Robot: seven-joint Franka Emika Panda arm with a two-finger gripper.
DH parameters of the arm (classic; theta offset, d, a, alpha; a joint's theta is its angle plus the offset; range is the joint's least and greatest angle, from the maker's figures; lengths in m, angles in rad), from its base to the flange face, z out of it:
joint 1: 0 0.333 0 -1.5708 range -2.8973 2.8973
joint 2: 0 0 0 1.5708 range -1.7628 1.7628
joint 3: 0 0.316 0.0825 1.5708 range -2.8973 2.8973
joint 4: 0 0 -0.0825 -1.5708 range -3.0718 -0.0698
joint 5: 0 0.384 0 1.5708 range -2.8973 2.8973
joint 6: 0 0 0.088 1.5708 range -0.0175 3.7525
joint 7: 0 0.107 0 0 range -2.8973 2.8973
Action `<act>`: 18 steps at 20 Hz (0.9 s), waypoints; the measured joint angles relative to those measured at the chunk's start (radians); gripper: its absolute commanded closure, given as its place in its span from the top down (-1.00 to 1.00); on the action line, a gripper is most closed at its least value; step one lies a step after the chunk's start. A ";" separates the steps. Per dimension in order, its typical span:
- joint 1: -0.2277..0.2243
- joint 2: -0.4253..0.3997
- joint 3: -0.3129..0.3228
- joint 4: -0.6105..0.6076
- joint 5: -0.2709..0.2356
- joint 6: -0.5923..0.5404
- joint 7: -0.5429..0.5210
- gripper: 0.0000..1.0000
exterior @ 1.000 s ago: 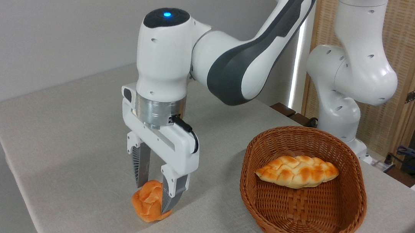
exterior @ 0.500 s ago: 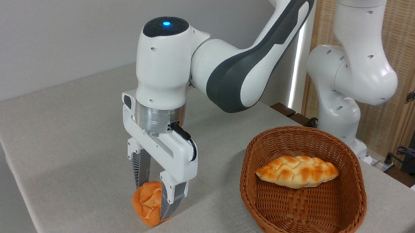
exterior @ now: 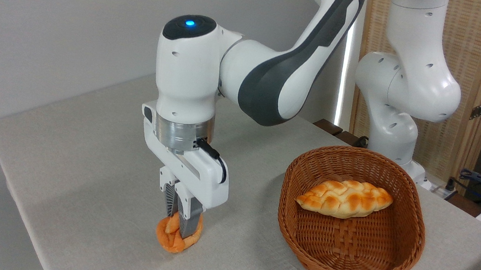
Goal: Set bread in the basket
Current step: 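Lift the held roll and carry it over the wicker basket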
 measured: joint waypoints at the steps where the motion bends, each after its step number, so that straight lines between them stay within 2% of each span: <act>1: 0.000 -0.003 0.001 0.021 0.000 -0.032 0.000 -1.00; 4: 0.000 -0.045 0.012 0.080 0.000 -0.137 0.005 -1.00; 5: 0.000 -0.073 0.023 0.091 0.000 -0.174 0.026 -0.93; 7: 0.000 -0.135 0.062 0.096 0.000 -0.277 0.128 -0.83; 9: 0.001 -0.188 0.135 0.094 0.017 -0.405 0.297 -0.78; 11: 0.003 -0.224 0.230 0.085 0.081 -0.480 0.517 -0.76; 13: 0.005 -0.251 0.308 0.068 0.160 -0.506 0.711 -0.56; 14: 0.002 -0.258 0.333 0.059 0.198 -0.509 0.776 -0.38; 16: -0.014 -0.263 0.370 0.042 0.271 -0.512 0.869 -0.24; 18: -0.033 -0.264 0.404 0.015 0.315 -0.515 0.935 0.02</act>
